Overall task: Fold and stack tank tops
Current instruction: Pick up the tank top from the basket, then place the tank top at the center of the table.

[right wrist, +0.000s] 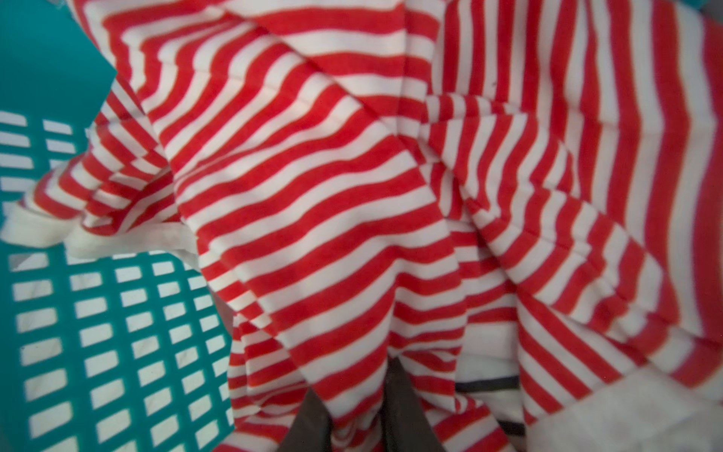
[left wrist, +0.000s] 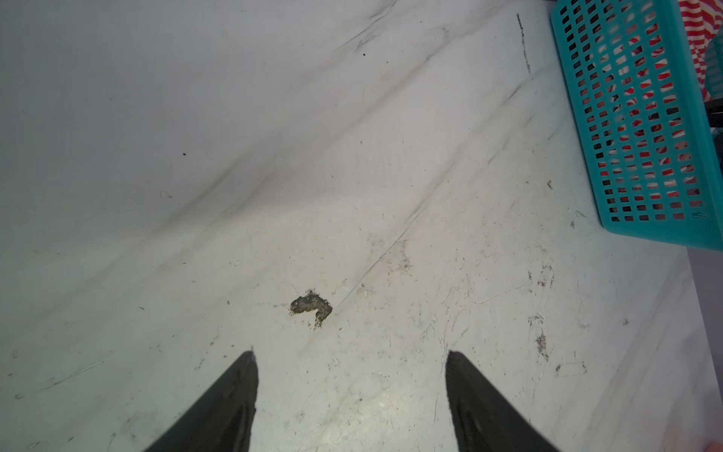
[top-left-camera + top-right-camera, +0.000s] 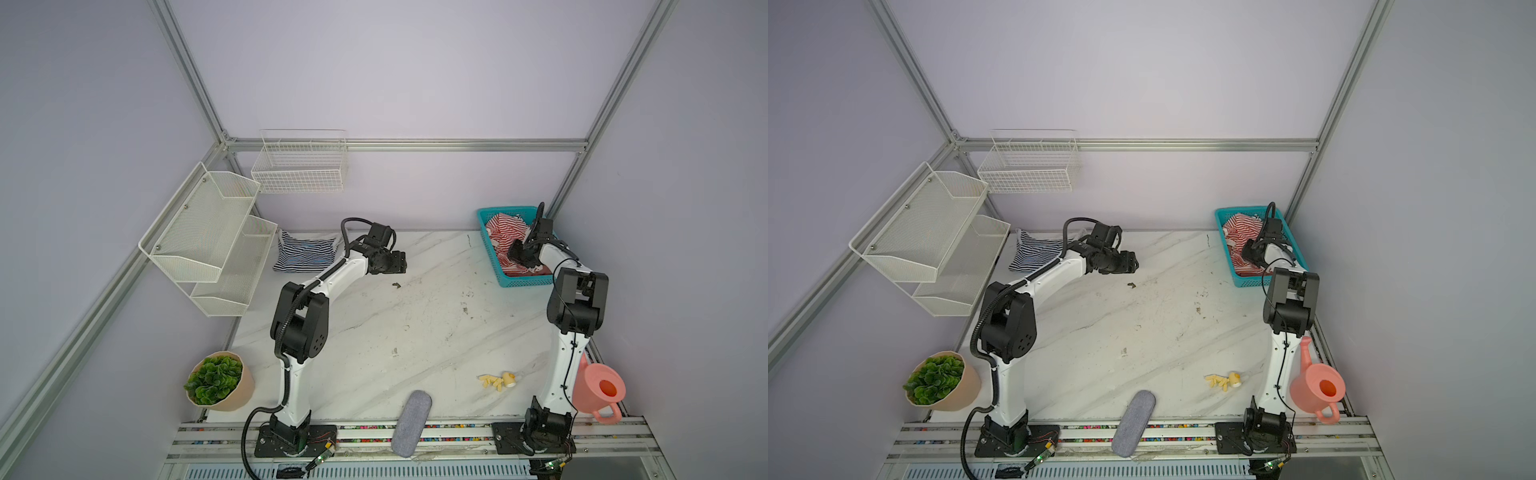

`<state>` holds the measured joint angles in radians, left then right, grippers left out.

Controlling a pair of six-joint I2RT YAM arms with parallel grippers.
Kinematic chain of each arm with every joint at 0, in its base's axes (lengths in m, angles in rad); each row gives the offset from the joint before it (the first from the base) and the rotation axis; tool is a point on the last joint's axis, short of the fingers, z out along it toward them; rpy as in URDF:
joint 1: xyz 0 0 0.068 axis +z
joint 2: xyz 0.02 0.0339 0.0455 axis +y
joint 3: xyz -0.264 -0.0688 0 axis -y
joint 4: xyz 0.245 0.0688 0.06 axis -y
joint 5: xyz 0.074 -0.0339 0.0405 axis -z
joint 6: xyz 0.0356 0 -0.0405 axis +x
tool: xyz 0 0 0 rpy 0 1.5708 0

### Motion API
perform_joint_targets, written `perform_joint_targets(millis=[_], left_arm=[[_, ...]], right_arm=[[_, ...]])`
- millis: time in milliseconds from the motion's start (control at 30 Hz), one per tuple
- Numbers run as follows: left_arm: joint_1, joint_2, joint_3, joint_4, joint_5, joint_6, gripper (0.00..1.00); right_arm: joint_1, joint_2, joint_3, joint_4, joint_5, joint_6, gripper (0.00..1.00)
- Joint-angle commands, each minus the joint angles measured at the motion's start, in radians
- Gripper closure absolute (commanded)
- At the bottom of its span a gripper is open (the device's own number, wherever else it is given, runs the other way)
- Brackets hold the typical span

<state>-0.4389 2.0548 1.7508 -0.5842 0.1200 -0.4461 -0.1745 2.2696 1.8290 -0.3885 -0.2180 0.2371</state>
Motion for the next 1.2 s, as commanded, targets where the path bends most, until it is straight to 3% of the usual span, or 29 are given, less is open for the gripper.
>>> perform_joint_targets(millis=[0,100,267,467,667,1033,1167], left_arm=[[0.001,-0.059,-0.017,0.027,0.013,0.0,0.25],[-0.005,-0.073,-0.023,0.024,0.013,0.0,0.25],[-0.014,-0.109,-0.048,0.022,0.005,0.007,0.25],[-0.021,-0.17,-0.08,0.023,-0.007,0.012,0.25],[-0.025,-0.247,-0.108,0.023,-0.03,0.015,0.25],[-0.026,-0.453,-0.215,0.039,-0.129,0.013,0.24],[-0.026,-0.543,-0.277,0.045,-0.203,0.024,0.23]], right_arm=[[0.004,-0.09,-0.024,-0.01,0.02,-0.012,0.92],[0.004,-0.17,-0.067,0.002,0.013,-0.01,1.0],[0.004,-0.351,-0.176,0.068,-0.023,-0.006,1.0],[0.007,-0.597,-0.308,0.218,-0.208,0.052,1.0],[0.026,-0.796,-0.356,0.483,-0.441,0.215,1.0],[0.324,-0.765,-0.209,0.697,-0.662,0.457,1.0],[0.388,-0.76,-0.251,0.606,-0.621,0.399,1.0]])
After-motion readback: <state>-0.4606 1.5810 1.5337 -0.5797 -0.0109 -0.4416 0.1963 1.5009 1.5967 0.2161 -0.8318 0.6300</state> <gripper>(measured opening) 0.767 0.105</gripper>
